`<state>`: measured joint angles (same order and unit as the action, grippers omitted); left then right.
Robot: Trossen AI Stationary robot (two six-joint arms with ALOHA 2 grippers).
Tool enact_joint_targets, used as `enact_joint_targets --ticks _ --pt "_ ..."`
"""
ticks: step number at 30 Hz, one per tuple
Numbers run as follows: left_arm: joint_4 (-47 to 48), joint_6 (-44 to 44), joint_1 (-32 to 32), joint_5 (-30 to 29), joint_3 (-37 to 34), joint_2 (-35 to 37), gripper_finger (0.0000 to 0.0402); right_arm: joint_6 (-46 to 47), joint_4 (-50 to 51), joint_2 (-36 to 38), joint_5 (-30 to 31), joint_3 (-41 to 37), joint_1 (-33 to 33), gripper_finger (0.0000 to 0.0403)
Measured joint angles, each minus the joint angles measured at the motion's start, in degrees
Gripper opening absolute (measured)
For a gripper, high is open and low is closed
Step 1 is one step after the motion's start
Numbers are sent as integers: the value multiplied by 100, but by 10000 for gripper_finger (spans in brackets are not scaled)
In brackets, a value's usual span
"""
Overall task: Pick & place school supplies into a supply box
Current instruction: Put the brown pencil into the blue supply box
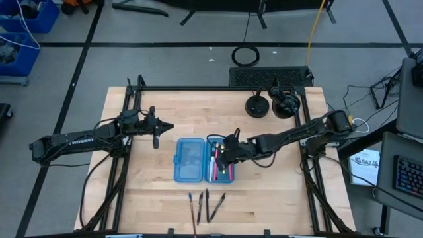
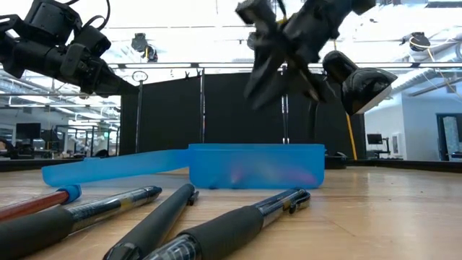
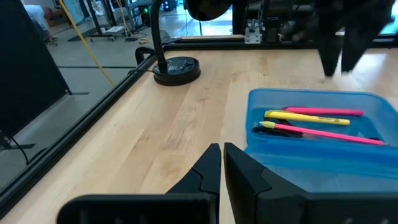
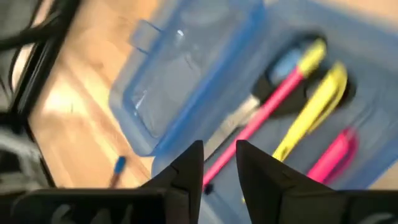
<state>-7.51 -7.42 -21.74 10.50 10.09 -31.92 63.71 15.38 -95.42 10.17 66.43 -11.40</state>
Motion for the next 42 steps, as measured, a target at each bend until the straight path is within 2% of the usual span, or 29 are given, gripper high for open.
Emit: enact_joint_targets --ticks 2,5,7,10,12,15,21,24,28,35,38,42 --pt "1 -75 2 1 0 -1 26 -948 -14 193 251 0 -108 78" --pt "2 -146 1 0 0 -2 26 -2315 -72 402 1009 -72 -377 61" --pt "2 -151 1 -2 0 -1 26 -2814 -88 486 1543 -214 -526 42" --pt "2 -306 1 -3 0 -1 26 -3329 -97 585 1805 -512 -632 9" --pt "2 -498 2 -3 0 -2 26 -3743 -278 623 1742 -767 -669 6" --pt "2 -593 1 52 0 -2 26 -4302 -771 621 1335 -1226 -680 4" --pt "-321 97 4 639 -2 0 26 -4639 -1328 779 1026 -2134 -612 1" --pt "-398 303 5 595 -2 0 26 -4955 -2349 1035 872 -2786 -632 1" --pt "-433 -73 312 581 -2 4 26 -5330 -4202 1658 778 -3849 -628 1" --pt "-509 -194 1325 -649 153 50 26 -5797 -6258 3024 846 -5677 -648 0" --pt "-641 -85 1600 -760 177 53 26 -5710 -6311 3591 928 -6121 -541 0" --pt "-758 329 1804 -854 177 54 26 -5660 -5347 4466 653 -6144 -472 0"
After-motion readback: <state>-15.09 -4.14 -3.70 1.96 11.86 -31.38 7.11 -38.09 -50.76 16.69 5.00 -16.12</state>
